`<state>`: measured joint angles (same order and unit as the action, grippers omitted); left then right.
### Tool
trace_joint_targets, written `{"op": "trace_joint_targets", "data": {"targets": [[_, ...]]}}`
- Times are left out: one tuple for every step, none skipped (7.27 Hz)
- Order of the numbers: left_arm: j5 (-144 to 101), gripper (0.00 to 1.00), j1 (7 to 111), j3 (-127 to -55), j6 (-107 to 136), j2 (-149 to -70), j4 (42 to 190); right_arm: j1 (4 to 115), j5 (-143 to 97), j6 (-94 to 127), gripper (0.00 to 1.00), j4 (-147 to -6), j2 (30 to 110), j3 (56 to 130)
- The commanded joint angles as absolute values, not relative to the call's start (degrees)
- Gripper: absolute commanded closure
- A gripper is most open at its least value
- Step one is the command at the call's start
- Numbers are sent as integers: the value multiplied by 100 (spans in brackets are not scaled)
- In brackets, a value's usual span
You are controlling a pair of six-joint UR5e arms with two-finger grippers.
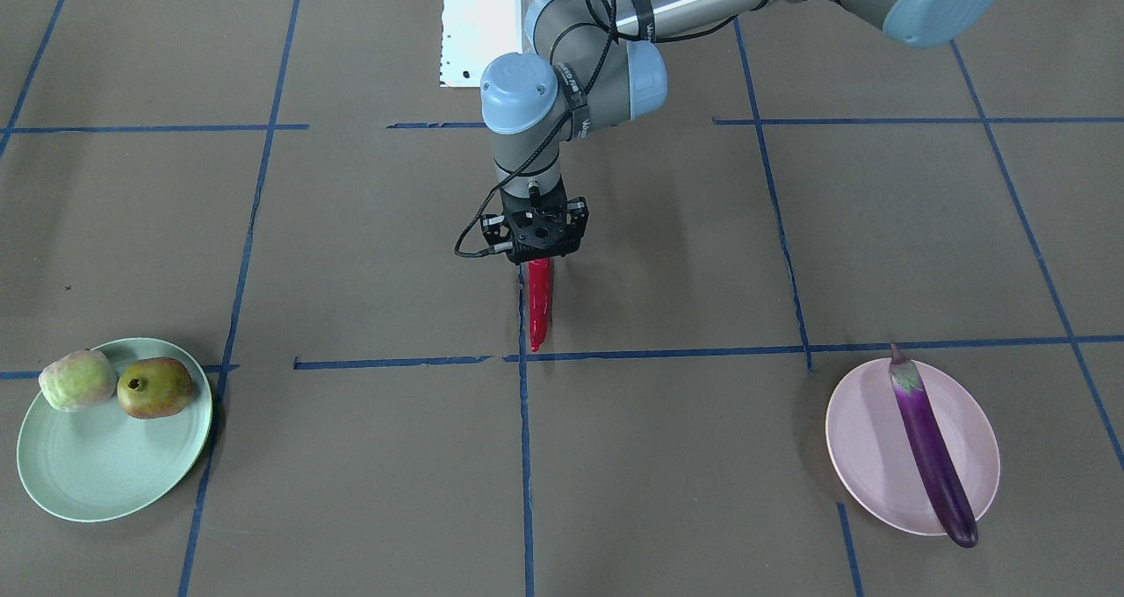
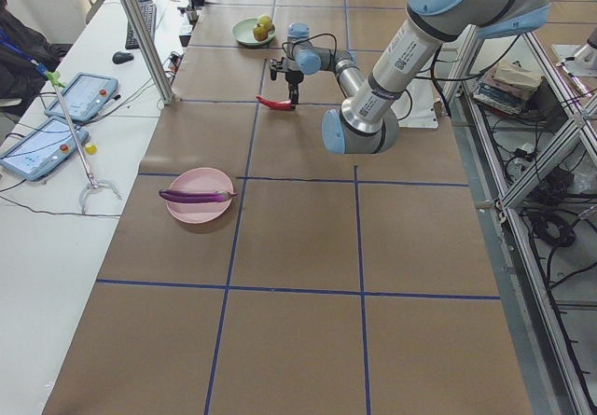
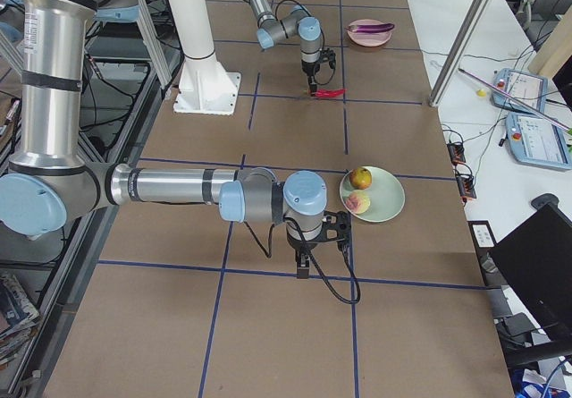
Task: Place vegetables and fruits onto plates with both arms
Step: 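Lower the left gripper and grasp the red chili pepper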
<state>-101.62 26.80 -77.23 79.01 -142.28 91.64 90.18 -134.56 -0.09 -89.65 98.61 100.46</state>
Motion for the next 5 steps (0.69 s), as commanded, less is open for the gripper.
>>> {"op": "trace_joint_targets", "data": {"targets": [[-10160,90,2672,-7725,7901,-14229,9176,9018,-13456,-9,0,-8965,9861,10046],[-10160,100,2707,-7786,7884,-14229,9158,9018,-13456,-9,0,-8965,9861,10046],[-10212,100,2907,-7961,7858,-14195,9106,9018,-13456,0,0,-8965,9861,10046],[-10291,100,3249,-8389,7840,-13820,9088,9018,-13456,0,0,-8965,9861,10046],[-10701,100,3696,-8724,7814,-13225,9105,9009,-13456,0,0,-8965,9861,10046]]}}
